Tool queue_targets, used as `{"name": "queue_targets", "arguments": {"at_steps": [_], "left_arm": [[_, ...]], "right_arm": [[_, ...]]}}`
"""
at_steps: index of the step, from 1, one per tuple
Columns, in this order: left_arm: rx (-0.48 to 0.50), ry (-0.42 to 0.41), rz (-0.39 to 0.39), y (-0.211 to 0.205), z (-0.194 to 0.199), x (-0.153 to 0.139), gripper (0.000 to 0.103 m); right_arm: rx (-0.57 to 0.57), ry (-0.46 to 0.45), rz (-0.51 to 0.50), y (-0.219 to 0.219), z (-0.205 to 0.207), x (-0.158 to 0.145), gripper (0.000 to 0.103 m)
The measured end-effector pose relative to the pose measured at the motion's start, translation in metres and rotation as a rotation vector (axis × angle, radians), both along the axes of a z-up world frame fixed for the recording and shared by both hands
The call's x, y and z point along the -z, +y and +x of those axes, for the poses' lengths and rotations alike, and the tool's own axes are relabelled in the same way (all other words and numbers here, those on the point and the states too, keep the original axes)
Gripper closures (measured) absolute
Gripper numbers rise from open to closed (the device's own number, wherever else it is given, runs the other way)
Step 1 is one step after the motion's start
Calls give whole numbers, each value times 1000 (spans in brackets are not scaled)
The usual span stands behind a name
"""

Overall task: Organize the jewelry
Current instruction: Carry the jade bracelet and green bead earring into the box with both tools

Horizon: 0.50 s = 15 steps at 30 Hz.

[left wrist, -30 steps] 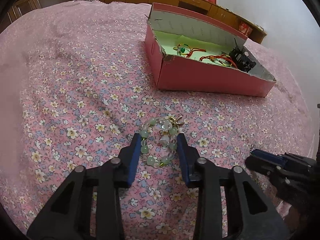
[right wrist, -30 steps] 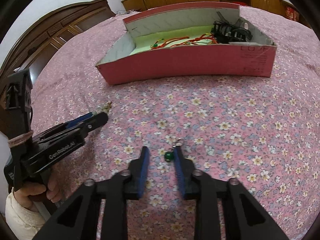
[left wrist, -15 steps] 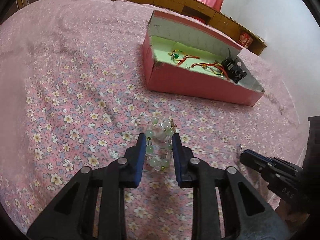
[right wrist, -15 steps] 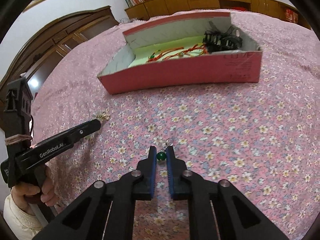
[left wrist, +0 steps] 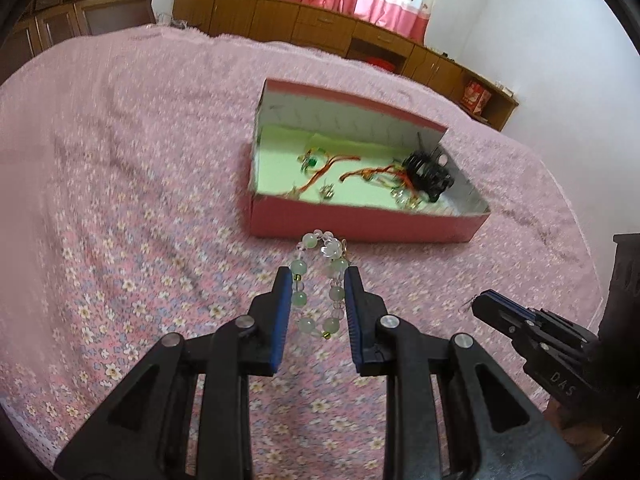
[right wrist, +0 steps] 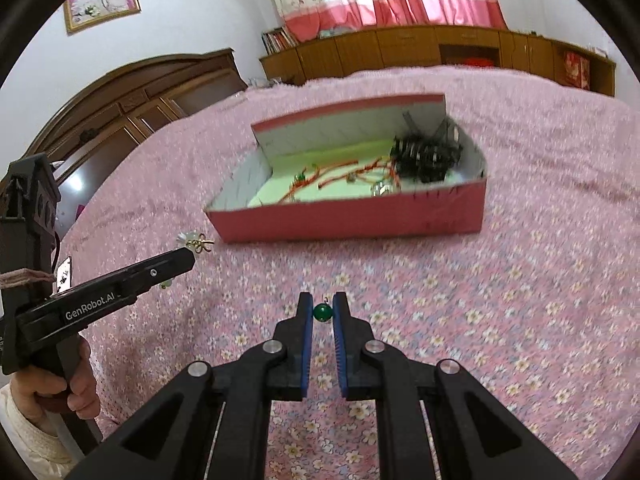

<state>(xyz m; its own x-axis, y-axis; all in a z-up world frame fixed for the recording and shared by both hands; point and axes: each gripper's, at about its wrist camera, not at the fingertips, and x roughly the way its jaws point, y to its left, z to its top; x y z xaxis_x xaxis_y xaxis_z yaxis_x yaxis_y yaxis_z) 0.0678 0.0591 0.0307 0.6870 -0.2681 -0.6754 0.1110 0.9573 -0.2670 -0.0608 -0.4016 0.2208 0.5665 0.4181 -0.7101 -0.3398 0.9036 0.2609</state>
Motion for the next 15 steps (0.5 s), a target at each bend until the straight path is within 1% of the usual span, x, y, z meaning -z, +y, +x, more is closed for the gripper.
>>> {"name": "queue_targets", "arguments": {"at_steps": [7,12,15], "left_arm": [[-6,-77,27,-15,1,-15,85],[-10,-111,27,-21,4,-22,85],[-12,-127,41,-24,6,-25,85]], "right_arm": [[-12,-120,-5,0,-1,-19,92],[-22,-191,-23,4,-2,-29,92],[-26,-225,-29,5,-1,-33,92]]}}
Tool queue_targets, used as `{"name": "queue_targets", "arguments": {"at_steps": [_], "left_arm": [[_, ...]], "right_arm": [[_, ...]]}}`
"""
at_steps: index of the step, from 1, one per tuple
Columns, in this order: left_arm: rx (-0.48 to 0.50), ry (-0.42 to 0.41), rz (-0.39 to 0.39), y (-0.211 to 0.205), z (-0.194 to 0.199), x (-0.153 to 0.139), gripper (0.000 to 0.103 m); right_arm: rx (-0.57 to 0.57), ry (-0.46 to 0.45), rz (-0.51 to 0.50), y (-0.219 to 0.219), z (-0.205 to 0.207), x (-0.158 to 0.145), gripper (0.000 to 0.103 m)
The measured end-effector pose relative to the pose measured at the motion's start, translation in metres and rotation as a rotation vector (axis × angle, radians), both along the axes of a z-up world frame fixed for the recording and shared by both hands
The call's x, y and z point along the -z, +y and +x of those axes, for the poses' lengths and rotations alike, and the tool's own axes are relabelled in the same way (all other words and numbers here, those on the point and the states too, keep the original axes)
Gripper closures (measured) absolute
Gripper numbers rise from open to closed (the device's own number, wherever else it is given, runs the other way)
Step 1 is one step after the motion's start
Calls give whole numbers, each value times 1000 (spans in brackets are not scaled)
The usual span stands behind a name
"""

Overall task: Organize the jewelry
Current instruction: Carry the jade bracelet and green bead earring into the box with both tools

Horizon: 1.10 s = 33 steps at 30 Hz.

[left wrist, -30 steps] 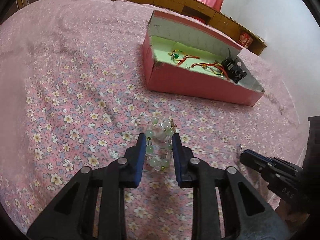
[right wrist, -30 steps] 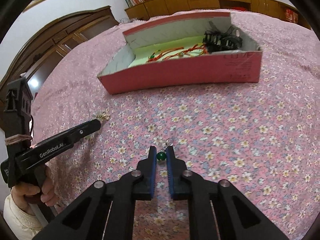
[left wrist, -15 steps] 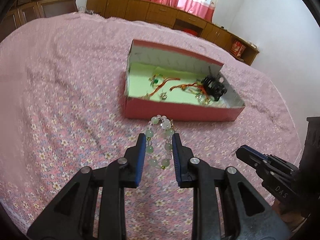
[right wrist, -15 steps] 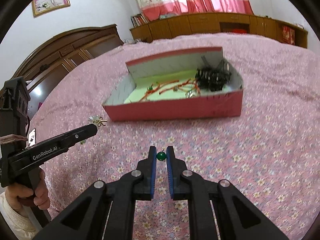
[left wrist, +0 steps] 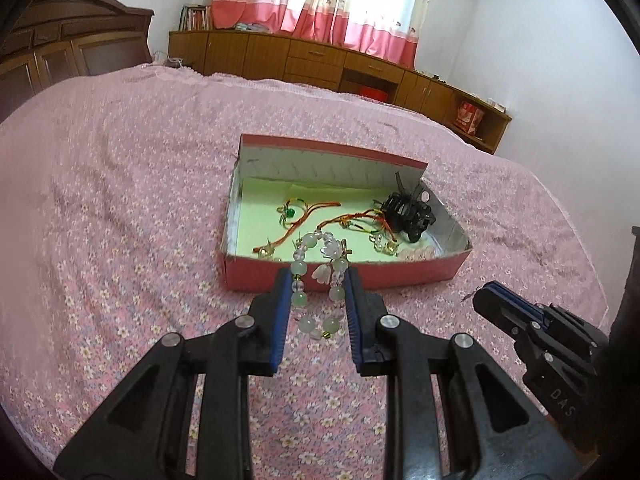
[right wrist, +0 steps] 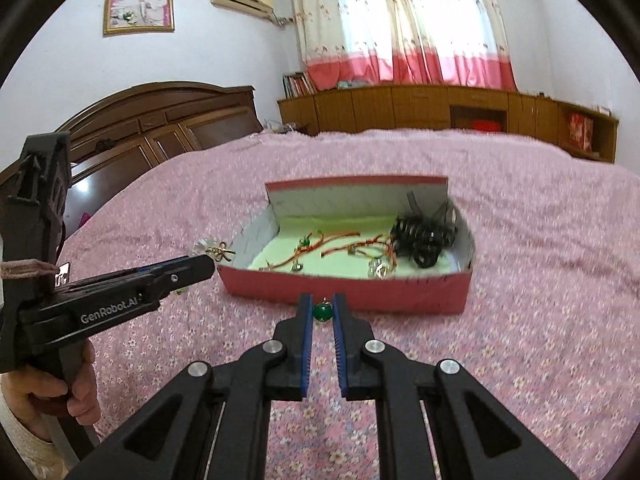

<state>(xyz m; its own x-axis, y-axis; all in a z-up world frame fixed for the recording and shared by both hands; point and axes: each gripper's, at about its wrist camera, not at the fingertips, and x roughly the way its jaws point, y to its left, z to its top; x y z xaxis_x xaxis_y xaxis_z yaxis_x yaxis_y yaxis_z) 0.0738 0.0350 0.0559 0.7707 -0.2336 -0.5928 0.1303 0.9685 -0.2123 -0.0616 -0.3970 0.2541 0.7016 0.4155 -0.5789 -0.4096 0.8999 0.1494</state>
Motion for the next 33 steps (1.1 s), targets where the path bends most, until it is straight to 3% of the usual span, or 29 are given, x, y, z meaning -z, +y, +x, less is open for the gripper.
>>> {"name": "queue_targets", "arguments": {"at_steps": [24,33], "left_arm": [[-48,-147,14,-14,43,-9,85],[-64,-128,36,-16,72,10,84]], "right_arm": [[54,-211,-1,13,56,-17,92],[52,-167,-6,28,87,3,92]]}}
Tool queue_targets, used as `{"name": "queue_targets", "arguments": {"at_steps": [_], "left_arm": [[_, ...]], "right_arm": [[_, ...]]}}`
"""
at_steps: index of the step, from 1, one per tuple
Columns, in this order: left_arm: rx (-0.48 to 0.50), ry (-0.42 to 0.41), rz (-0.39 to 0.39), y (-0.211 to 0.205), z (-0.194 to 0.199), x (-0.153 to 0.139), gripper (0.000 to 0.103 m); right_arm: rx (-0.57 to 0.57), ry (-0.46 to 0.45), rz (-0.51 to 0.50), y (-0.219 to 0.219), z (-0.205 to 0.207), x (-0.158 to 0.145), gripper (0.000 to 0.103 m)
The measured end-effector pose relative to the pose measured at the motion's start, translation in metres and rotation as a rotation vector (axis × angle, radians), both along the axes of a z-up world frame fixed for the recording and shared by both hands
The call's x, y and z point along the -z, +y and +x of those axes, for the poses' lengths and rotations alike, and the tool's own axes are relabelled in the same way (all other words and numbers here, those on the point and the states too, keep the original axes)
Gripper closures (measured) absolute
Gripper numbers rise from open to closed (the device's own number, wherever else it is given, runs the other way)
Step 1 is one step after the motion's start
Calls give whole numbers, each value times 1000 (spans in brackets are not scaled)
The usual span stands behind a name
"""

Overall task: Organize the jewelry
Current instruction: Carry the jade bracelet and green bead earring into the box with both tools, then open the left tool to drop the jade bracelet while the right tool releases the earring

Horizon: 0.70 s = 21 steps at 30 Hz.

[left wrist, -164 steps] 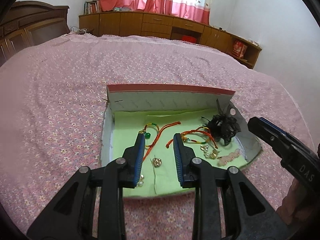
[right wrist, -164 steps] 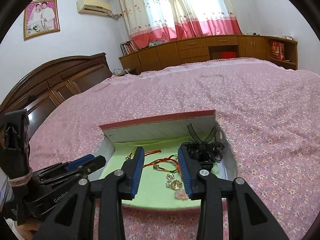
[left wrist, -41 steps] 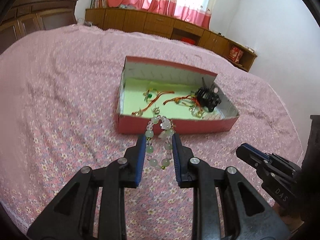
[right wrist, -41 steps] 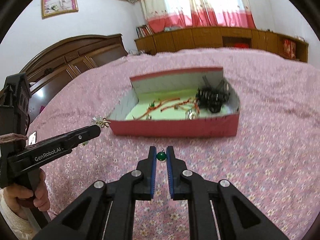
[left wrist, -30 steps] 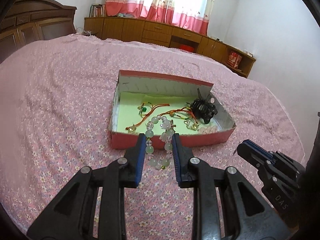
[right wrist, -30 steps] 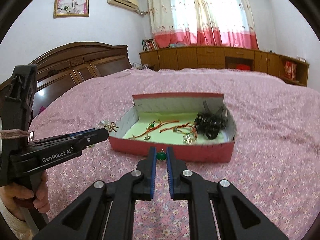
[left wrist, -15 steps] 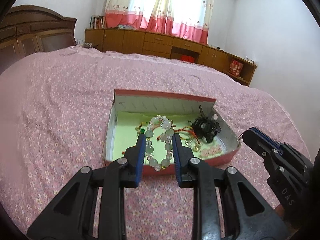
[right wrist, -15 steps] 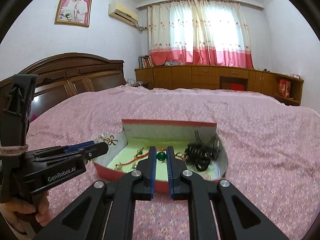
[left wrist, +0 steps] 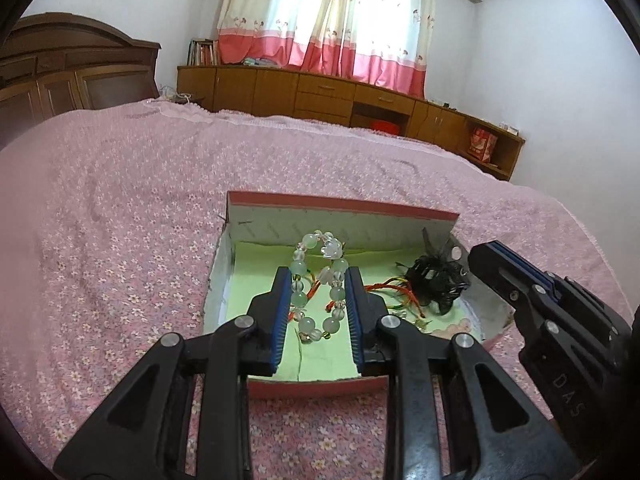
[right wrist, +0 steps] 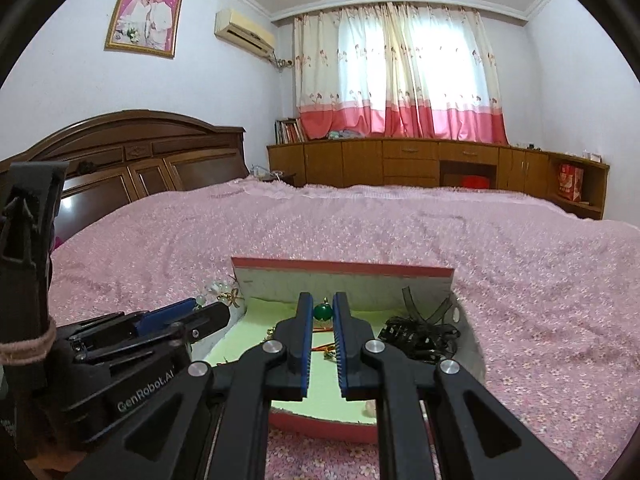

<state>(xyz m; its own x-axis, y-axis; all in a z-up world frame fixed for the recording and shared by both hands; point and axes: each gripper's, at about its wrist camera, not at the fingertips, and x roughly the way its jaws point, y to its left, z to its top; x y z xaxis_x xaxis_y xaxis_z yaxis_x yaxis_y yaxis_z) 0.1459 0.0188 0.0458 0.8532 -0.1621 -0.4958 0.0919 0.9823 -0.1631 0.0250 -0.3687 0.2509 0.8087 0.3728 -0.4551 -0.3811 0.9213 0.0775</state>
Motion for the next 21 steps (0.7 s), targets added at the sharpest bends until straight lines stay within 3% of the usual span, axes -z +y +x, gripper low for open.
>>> {"name": "queue_targets", "arguments": {"at_steps": [11,21], "left_arm": [[-22,142,-4,6,34,31,84],[-2,233,24,1,47,41,81]], "right_arm": [[-26,236,19,4,41,45,92],[-17,365,-24,9,51,65,91]]}}
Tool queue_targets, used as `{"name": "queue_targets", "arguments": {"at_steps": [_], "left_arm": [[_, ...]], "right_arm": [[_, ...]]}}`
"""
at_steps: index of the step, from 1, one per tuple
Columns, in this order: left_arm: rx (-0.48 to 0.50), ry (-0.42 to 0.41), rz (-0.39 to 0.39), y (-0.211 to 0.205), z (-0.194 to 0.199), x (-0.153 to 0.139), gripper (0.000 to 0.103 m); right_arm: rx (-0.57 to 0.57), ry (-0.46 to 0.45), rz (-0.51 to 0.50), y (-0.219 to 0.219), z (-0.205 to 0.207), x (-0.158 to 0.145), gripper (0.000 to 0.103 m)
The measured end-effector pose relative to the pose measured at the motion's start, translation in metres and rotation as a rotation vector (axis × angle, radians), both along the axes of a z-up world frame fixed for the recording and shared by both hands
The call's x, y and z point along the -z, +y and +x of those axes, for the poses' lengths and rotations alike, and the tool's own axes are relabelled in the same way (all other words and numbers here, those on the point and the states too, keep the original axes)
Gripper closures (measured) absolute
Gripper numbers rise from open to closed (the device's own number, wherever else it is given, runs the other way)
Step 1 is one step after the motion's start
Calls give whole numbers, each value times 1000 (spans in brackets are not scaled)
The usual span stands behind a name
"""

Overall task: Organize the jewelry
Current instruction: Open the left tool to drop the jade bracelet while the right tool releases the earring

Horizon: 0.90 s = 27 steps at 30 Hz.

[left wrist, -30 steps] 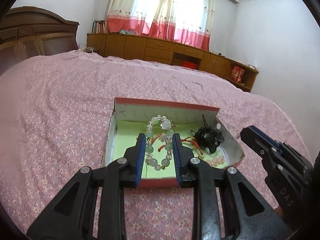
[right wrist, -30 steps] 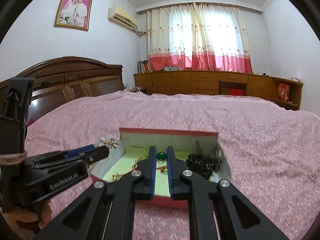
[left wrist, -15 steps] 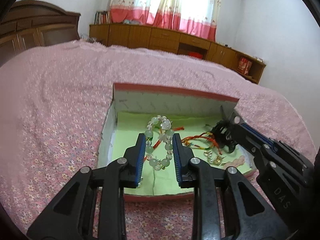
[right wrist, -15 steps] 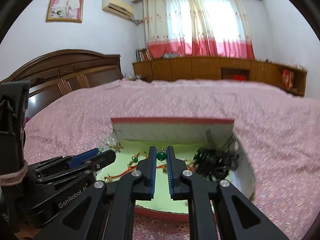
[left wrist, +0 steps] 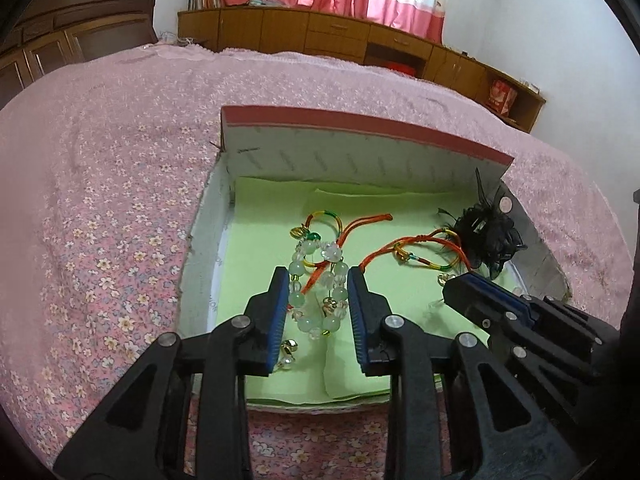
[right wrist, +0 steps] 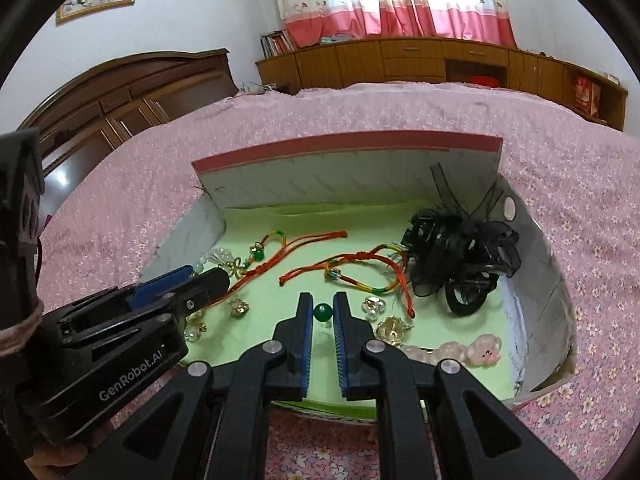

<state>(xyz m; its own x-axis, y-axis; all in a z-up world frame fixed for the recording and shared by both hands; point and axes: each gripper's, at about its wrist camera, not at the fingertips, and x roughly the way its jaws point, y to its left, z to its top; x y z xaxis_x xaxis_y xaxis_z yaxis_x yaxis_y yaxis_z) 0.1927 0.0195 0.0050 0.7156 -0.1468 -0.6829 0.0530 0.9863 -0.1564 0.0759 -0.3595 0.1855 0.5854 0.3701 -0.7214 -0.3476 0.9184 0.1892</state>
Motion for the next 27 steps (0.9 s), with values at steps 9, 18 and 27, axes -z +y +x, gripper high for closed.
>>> {"name": "queue_targets", "arguments": {"at_steps": [9,18,27], "left_arm": [[-3,13,-4,-1,0,-2,80],[4,-12,-17,3,-12,-21,78],[19,-78,-5,-3,-34,-45,70]], "right_arm": [[12,10,18,-4,-4,-9,72],[52,-16,32,-18,-14,-25,66],[66,-97,58,-37,-34,-44,52]]}}
